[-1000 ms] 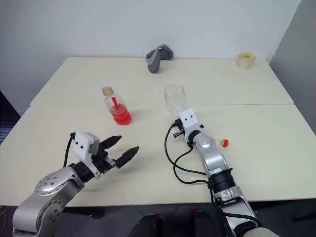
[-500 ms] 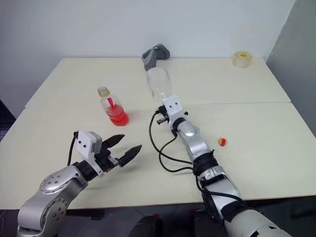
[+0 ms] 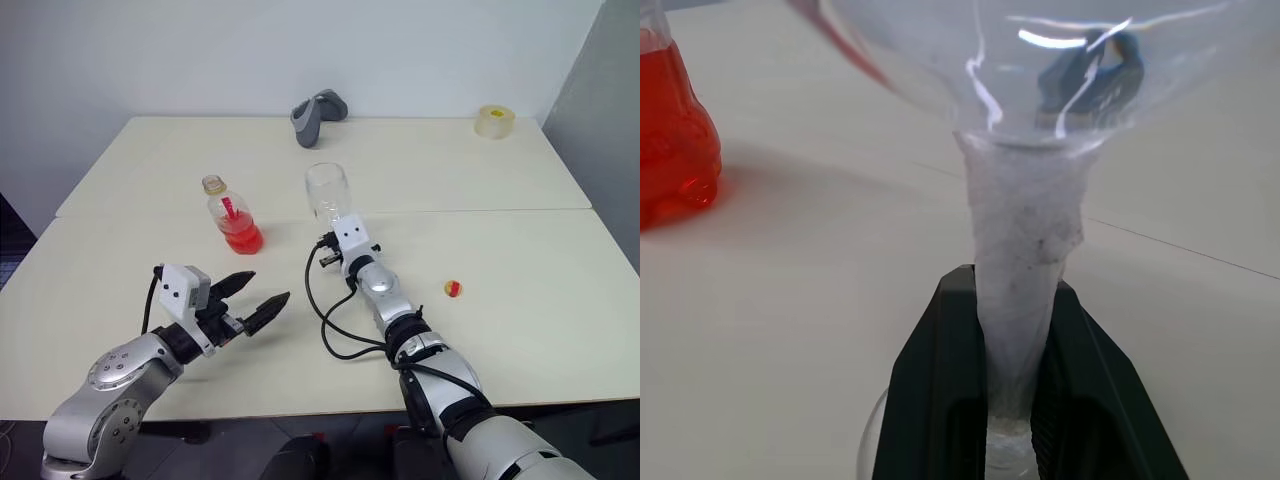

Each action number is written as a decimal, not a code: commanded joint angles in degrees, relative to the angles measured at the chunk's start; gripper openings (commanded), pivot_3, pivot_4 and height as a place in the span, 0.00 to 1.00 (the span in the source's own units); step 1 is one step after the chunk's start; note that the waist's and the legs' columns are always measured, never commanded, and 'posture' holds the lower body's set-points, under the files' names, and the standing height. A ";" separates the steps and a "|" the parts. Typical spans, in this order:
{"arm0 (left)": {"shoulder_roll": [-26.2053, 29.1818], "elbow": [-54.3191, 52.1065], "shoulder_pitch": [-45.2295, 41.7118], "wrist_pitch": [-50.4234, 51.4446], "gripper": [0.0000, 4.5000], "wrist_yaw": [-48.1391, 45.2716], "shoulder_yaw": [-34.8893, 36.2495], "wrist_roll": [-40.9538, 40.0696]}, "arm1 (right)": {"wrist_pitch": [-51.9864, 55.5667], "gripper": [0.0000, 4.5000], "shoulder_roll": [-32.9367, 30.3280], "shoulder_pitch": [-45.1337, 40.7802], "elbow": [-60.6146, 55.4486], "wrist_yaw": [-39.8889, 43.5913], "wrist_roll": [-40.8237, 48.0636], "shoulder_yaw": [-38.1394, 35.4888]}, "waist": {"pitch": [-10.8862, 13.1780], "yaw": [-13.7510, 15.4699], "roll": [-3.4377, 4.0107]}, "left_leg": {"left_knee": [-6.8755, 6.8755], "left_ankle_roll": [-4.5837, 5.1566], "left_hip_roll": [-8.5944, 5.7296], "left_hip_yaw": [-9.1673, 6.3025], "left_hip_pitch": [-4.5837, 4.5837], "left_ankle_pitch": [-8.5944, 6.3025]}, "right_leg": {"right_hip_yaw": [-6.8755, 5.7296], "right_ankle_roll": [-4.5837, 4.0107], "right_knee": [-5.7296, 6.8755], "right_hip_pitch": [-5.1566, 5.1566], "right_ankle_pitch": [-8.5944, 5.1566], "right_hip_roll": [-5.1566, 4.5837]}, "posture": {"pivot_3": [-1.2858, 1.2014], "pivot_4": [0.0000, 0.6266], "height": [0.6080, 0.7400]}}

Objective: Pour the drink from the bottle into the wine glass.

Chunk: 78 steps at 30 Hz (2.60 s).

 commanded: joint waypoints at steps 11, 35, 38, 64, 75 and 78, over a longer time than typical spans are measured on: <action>0.53 0.89 -1.48 -1.98 1.00 -0.83 0.01 0.89 | -1.55 0.90 0.01 0.78 -2.88 3.99 1.61 -2.16 | 0.01 -0.20 0.02 | -0.01 0.01 0.01 0.01 0.00 -0.01 | 0.01 0.00 0.00 -0.02 0.00 0.01 | 0.52 0.24 1.00; -0.65 7.58 -4.03 -6.99 1.00 0.06 0.17 4.03 | 25.82 1.00 -16.68 31.80 -66.49 22.15 8.77 2.52 | 0.02 0.15 0.01 | -0.02 0.12 0.01 -0.02 -0.02 -0.07 | 0.00 0.01 -0.04 -0.01 -0.01 -0.01 | 0.52 0.24 1.00; -2.49 11.78 -5.55 -9.70 1.00 4.07 1.14 7.18 | 30.86 1.00 -24.22 37.68 -78.42 26.37 12.54 -0.08 | 0.02 0.60 0.01 | -0.01 0.14 -0.01 -0.06 -0.05 -0.08 | -0.05 0.02 -0.09 0.01 -0.01 -0.03 | 0.52 0.24 1.00; -9.76 30.81 -20.82 -21.32 1.00 17.67 1.93 17.88 | 50.03 1.00 -36.91 42.37 -104.73 30.24 40.08 -2.43 | 0.03 0.87 -0.08 | 0.05 0.19 0.00 -0.13 -0.10 -0.11 | -0.13 0.04 -0.15 0.07 -0.01 0.00 | 0.52 0.24 1.00; -9.12 41.12 -26.39 -27.01 1.00 16.37 2.05 18.77 | 50.59 1.00 -37.32 41.77 -105.55 27.83 40.66 -1.86 | 0.03 0.90 -0.08 | 0.07 0.10 -0.01 -0.14 -0.11 -0.06 | -0.14 0.05 -0.14 0.06 -0.01 0.00 | 0.52 0.24 1.00; -9.40 44.40 -27.91 -29.09 1.00 16.05 1.84 19.17 | 51.23 1.00 -37.42 41.85 -106.09 27.09 40.93 -1.85 | 0.03 0.90 -0.08 | 0.07 0.09 -0.01 -0.13 -0.11 -0.05 | -0.14 0.05 -0.13 0.06 -0.01 0.00 | 0.52 0.24 1.00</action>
